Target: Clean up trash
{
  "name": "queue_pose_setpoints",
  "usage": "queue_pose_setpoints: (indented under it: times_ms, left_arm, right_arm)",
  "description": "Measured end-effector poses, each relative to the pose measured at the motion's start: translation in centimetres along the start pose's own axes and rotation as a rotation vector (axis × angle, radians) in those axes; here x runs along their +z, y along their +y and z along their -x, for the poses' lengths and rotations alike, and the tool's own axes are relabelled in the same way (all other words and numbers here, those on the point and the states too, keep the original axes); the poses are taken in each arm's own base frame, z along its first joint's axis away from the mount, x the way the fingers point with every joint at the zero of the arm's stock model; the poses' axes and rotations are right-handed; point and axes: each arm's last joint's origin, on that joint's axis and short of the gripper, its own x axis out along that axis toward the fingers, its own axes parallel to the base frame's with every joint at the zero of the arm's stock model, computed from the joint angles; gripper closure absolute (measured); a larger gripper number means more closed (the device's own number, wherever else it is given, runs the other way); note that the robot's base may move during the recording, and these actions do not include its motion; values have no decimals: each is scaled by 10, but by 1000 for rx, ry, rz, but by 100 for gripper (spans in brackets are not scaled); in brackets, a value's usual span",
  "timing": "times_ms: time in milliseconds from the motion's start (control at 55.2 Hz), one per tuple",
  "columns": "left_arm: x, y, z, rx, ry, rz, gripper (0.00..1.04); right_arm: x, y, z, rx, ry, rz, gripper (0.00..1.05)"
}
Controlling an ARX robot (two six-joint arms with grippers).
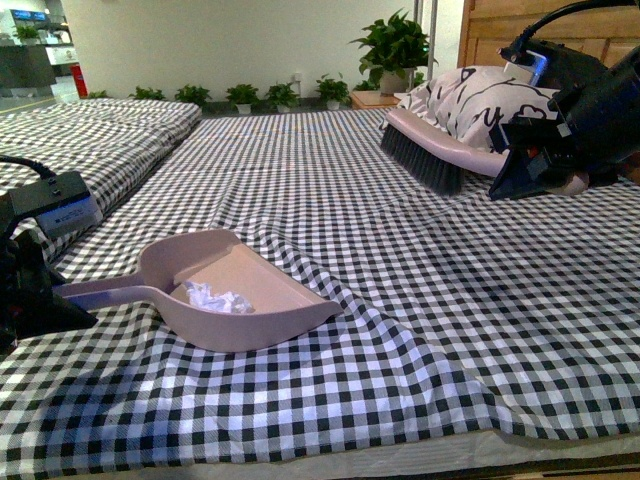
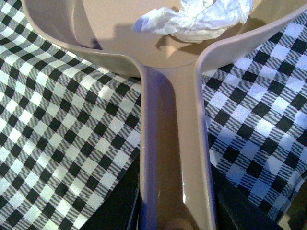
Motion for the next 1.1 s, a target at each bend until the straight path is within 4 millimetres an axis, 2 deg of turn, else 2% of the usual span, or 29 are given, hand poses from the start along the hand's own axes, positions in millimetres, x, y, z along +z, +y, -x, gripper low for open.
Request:
queue_pose_setpoints:
  times_ms: [109, 163, 308, 489, 561, 615, 833, 887, 995, 1104]
  left_arm:
    - [0, 0, -1, 4, -17, 11, 78]
    - [-2, 0, -3, 58, -66, 18, 78]
    - [0, 8, -3, 239, -192, 178, 78]
    - [19, 15, 28, 368, -299, 365, 78]
    - [29, 13, 48, 450, -323, 440, 78]
    - [33, 11, 54, 488, -334, 483, 78]
    - [51, -22, 85, 592, -388, 622, 78]
    - [61, -36, 97, 613, -422, 641, 78]
    - [82, -76, 126, 633, -498, 650, 78]
    - [88, -102, 144, 657, -528, 643, 78]
  right_arm:
    - [0, -9, 1, 28, -116, -31, 85]
    - [-1, -16, 7, 27, -164, -33, 85]
    - [-10, -35, 27, -22, -205, -62, 85]
    - [-28, -60, 54, -34, -241, -117, 85]
    - [-33, -69, 77, -2, -308, -128, 85]
    - [-33, -72, 95, 19, -346, -127, 85]
    - [-41, -77, 169, 45, -469, -110, 85]
    - [-47, -79, 184, 49, -492, -122, 85]
    - [-74, -77, 219, 71, -503, -166, 85]
    - [-88, -68, 246, 118, -529, -180, 85]
